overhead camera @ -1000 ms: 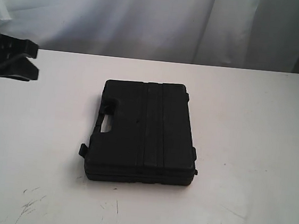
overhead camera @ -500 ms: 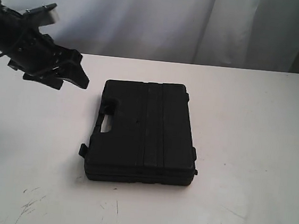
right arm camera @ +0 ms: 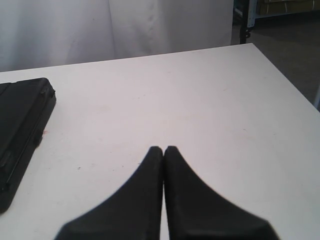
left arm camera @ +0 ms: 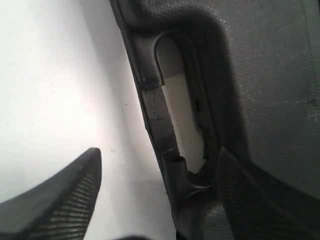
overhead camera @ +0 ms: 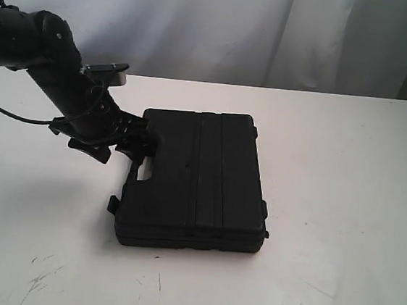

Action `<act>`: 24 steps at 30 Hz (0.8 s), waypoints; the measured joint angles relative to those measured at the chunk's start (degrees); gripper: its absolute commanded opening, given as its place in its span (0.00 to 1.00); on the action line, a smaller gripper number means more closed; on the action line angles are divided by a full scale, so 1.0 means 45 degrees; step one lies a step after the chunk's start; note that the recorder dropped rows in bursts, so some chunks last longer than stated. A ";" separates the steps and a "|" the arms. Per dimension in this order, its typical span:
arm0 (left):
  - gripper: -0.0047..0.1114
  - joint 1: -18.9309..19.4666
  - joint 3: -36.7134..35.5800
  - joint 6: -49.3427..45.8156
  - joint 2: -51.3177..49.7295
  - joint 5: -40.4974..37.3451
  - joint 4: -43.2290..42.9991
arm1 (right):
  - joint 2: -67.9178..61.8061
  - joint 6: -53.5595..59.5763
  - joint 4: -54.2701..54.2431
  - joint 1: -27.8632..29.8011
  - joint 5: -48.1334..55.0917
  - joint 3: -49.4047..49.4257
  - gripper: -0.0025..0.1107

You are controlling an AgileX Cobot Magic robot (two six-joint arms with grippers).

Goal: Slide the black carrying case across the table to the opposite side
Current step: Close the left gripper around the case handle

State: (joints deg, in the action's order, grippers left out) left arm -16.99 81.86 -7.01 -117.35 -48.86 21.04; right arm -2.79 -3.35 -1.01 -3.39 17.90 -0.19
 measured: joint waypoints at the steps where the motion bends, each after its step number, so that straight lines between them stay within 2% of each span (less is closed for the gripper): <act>1: 0.58 0.0000 0.0000 0.0000 -0.0125 0.0031 0.0000 | 0.0000 0.0000 0.0000 0.0000 0.0000 0.0000 0.02; 24: 0.58 -0.0189 0.0000 0.0098 -0.1086 0.0443 -0.0293 | 0.0000 0.0000 0.0000 0.0000 0.0000 0.0000 0.02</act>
State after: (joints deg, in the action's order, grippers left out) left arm -17.84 81.86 -6.57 -122.24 -46.87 19.72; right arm -2.79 -3.35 -1.01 -3.39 17.90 -0.19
